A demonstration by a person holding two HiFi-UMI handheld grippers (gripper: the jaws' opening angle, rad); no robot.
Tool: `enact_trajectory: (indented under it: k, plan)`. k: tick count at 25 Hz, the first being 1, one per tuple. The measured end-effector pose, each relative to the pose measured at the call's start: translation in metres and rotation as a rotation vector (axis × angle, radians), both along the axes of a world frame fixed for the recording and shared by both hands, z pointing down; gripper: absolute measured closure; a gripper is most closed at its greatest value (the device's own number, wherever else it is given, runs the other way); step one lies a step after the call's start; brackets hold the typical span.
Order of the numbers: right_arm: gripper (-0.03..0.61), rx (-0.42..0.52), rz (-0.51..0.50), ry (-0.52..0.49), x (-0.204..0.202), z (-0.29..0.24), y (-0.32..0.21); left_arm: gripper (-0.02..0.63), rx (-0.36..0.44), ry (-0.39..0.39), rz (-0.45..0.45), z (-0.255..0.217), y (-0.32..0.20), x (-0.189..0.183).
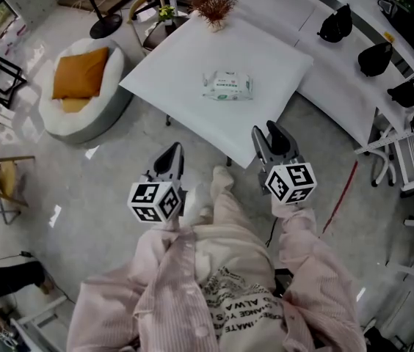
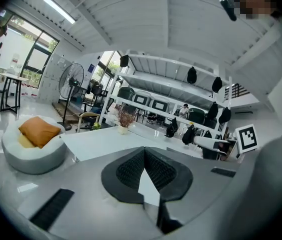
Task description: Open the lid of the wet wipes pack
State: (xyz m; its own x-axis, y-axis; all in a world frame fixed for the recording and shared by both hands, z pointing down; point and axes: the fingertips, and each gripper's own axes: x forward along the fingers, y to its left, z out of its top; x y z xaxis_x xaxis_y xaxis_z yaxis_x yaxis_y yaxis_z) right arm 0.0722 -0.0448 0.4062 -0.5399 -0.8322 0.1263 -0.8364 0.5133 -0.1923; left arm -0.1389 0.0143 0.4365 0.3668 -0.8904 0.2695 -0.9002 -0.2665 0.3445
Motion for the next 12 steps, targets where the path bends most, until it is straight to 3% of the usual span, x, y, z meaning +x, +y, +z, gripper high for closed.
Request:
enact_trajectory:
  k: [12]
  plan:
    - [0.426, -0.094, -0.026, 0.057, -0.012, 0.033, -0.072, 0.614, -0.091, 0.012, 0.006, 0.027, -0.064, -0.006]
